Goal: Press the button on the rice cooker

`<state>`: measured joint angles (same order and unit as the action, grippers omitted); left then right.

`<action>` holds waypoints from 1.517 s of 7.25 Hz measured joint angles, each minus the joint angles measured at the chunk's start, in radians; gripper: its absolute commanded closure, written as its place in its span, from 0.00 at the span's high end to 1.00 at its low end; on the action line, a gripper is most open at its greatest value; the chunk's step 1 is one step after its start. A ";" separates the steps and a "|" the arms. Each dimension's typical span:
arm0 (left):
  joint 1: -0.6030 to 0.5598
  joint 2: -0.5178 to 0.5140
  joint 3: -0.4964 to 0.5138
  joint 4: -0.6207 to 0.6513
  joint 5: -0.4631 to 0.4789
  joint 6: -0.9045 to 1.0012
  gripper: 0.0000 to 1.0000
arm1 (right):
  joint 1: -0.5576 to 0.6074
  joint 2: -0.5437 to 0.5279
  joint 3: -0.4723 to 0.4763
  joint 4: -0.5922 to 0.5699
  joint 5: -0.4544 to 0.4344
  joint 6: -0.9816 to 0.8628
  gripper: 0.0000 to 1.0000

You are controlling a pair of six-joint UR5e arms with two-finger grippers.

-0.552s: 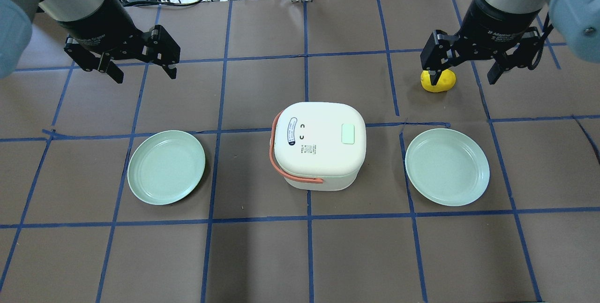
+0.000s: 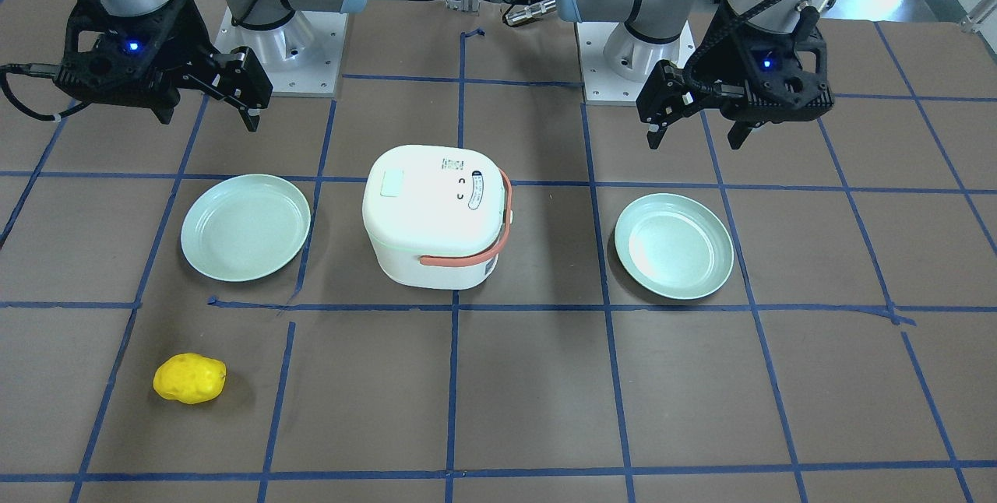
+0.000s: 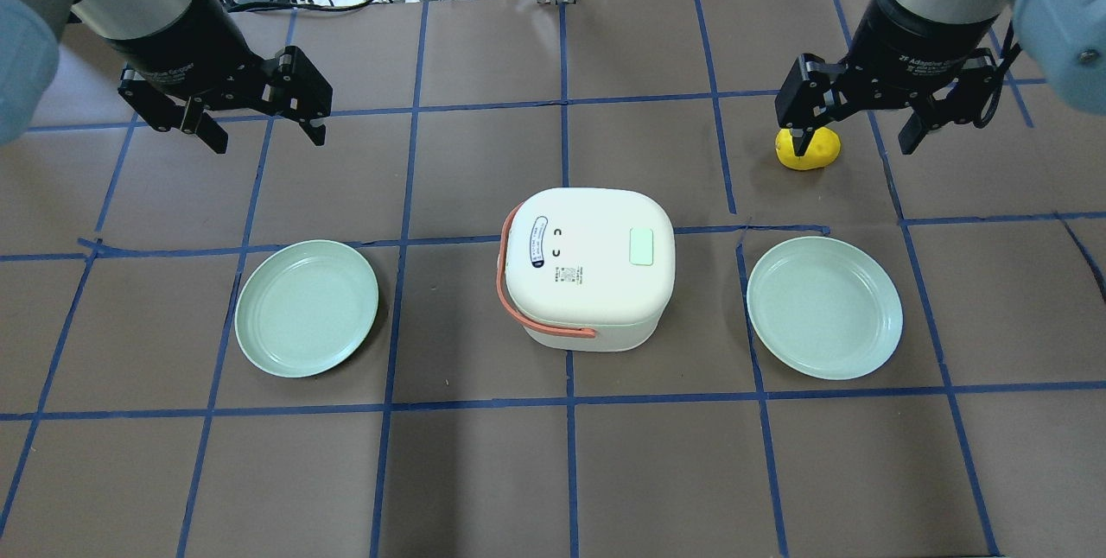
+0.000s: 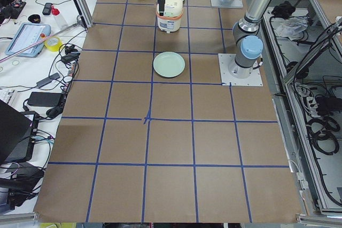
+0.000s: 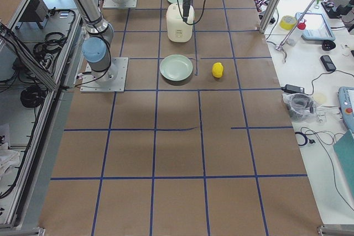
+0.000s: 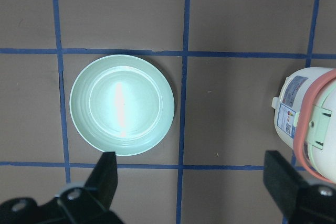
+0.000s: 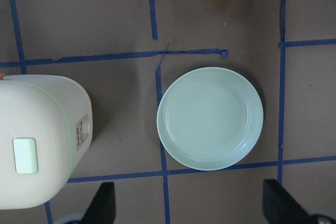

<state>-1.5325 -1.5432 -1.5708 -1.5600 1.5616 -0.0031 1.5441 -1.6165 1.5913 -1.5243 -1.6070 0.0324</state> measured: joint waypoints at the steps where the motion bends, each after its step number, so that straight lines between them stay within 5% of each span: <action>1: 0.000 0.000 0.000 0.000 0.000 0.000 1.00 | 0.002 0.000 -0.003 -0.002 0.002 -0.001 1.00; 11: 0.000 0.000 0.000 0.000 0.000 -0.001 1.00 | 0.002 0.009 0.007 -0.008 -0.001 0.010 0.95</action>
<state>-1.5324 -1.5432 -1.5708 -1.5600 1.5616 -0.0037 1.5460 -1.6076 1.5987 -1.5319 -1.6082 0.0426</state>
